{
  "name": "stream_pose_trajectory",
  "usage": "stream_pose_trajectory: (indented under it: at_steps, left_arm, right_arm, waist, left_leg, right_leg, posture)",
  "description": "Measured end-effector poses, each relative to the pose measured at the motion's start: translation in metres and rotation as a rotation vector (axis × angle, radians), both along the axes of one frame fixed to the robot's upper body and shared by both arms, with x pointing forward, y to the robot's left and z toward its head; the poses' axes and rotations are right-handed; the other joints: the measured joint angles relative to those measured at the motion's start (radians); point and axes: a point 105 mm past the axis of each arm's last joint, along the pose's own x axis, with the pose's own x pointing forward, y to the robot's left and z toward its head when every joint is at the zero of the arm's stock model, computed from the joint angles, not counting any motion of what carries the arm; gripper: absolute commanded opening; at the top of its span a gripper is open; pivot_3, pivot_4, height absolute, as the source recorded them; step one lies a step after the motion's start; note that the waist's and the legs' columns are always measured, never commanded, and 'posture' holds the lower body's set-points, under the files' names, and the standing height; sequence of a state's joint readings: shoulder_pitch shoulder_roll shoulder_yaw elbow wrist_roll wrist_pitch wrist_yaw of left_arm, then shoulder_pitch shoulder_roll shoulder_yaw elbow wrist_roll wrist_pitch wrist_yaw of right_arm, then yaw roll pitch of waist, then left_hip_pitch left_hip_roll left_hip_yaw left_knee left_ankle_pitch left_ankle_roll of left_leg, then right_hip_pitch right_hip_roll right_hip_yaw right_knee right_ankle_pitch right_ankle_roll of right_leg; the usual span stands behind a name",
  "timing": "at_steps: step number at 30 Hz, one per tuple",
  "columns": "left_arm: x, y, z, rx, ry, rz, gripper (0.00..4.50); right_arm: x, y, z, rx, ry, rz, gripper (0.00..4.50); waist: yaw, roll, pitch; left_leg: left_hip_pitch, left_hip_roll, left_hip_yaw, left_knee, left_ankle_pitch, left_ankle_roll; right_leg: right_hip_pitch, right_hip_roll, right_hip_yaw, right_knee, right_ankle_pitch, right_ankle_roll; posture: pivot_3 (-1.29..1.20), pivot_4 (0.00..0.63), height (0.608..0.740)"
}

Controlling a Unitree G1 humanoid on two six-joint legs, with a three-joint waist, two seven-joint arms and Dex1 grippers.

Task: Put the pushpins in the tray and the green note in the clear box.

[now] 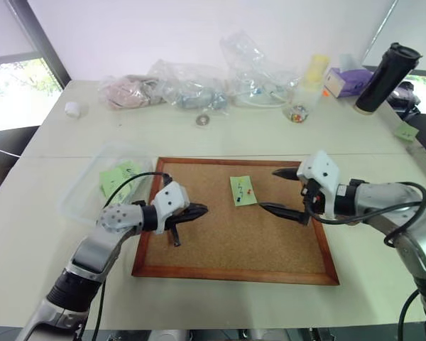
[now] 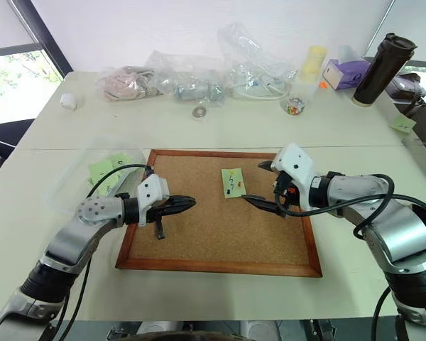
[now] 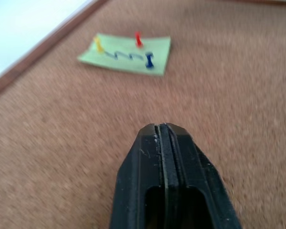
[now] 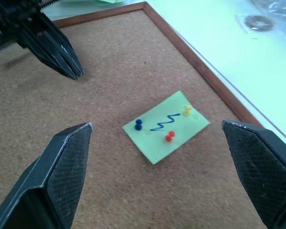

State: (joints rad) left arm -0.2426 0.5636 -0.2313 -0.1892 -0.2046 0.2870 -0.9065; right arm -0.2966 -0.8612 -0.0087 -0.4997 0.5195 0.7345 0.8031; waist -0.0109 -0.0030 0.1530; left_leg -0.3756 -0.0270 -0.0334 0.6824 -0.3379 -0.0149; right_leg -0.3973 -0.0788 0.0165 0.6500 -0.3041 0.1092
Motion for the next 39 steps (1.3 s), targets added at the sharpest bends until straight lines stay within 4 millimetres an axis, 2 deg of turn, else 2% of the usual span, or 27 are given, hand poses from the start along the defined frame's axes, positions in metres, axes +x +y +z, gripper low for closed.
stream_pose_trajectory:
  at_steps: [3,12,20,28,31,38,39]
  left_arm:
    - [-0.001,0.0,-0.008,0.017,0.017,0.003,0.05]
    - [0.003,-0.002,-0.015,0.03,-0.025,0.023,0.05]
    - [0.004,-0.003,-0.016,0.023,-0.032,0.04,0.05]
    - [0.002,-0.003,-0.017,0.016,-0.04,0.06,0.05]
    - [0.002,-0.003,-0.017,0.016,-0.041,0.064,0.0]
    - [0.001,-0.003,-0.017,0.016,-0.046,0.072,0.0]
    - [0.001,-0.003,-0.016,0.016,-0.047,0.073,0.0]
  right_arm:
    - [0.005,0.004,0.0,0.009,-0.006,0.0,4.5]
    - [0.052,0.026,-0.003,0.102,0.022,-0.092,4.5]
    - [0.074,0.027,-0.039,0.015,0.125,-0.145,4.5]
    - [0.087,0.027,-0.05,-0.017,0.13,-0.162,4.5]
    - [0.089,0.026,-0.054,-0.038,0.138,-0.162,3.64]
    - [0.088,0.031,-0.057,-0.045,0.135,-0.133,0.03]
    - [0.089,0.03,-0.056,-0.05,0.127,-0.137,0.03]
  waist:
    - [0.0,0.0,0.0]
    - [0.003,0.002,-0.002]
    - [0.002,0.003,-0.002]
    - [0.001,0.003,-0.003]
    - [0.0,0.003,-0.003]
    - [0.001,0.003,-0.003]
    - [0.001,0.003,-0.003]
  left_leg:
    - [0.0,0.0,0.0,0.0,0.0,0.0]
    - [0.002,-0.001,0.0,0.001,0.0,-0.001]
    - [0.002,-0.001,0.0,0.001,0.001,-0.001]
    - [0.002,-0.001,0.0,0.001,0.001,-0.001]
    - [0.002,-0.001,0.0,0.001,0.001,-0.001]
    - [0.002,-0.001,0.0,0.001,0.001,-0.001]
    - [0.002,-0.001,0.0,0.001,0.001,-0.001]
  right_leg:
    - [0.0,0.0,0.0,0.0,0.0,0.0]
    - [0.002,-0.001,0.0,0.0,0.0,0.0]
    - [0.002,-0.001,0.0,0.001,0.0,0.0]
    - [0.002,-0.001,0.0,0.001,0.0,0.0]
    - [0.002,-0.001,0.0,0.001,0.0,0.0]
    - [0.002,-0.001,0.0,0.001,0.0,0.0]
    - [0.002,-0.001,0.0,0.001,0.0,0.0]
  posture:
    - [0.0,0.15,0.74]
    - [0.0,0.15,0.74]
    - [0.0,0.15,0.74]
    - [0.0,0.15,0.74]
    - [0.0,0.15,0.74]
    - [0.0,0.15,0.74]
    - [0.0,0.15,0.74]
